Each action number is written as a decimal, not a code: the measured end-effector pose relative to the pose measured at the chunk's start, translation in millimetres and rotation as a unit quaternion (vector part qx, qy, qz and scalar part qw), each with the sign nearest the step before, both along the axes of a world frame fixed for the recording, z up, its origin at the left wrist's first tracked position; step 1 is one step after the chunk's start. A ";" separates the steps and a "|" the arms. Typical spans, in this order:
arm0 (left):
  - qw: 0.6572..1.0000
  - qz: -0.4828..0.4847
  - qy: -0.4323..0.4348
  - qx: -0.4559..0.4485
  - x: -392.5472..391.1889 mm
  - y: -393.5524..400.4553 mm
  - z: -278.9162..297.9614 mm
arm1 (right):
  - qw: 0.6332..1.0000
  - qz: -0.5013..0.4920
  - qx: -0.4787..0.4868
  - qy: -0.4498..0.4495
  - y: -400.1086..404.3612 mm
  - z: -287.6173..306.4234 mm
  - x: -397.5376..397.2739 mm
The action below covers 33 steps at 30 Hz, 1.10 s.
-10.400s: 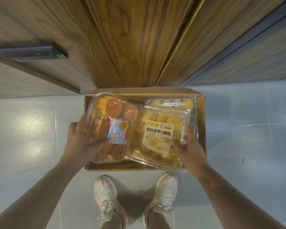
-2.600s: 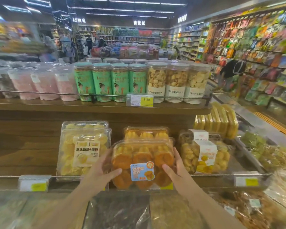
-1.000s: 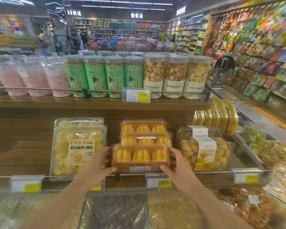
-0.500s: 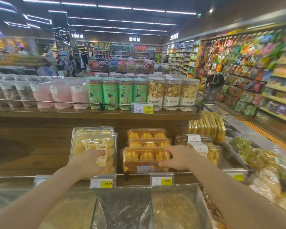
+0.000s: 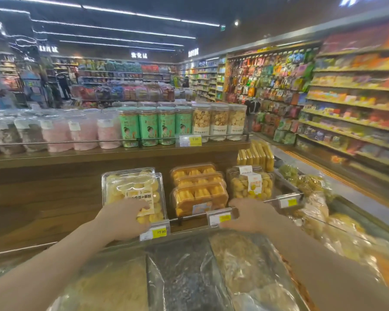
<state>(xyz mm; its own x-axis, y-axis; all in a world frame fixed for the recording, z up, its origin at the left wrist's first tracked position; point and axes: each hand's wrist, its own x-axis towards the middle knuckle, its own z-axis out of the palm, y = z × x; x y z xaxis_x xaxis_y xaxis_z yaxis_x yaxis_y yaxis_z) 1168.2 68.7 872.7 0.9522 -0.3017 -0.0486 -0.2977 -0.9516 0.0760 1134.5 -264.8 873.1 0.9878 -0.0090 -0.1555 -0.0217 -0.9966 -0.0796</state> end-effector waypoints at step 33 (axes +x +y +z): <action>0.801 -0.596 -0.023 0.042 -469.1 -320.8 23.3 | 0.837 -0.546 -0.028 -0.007 -43.2 17.7 -726.0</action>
<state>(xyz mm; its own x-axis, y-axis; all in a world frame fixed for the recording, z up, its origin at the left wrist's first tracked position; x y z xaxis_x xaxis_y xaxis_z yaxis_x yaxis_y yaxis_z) 699.1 -252.1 896.0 -0.0092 -0.9960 -0.0885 -0.9999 0.0102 -0.0109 408.5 -308.0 890.8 0.3869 -0.9152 -0.1124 -0.9221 -0.3847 -0.0419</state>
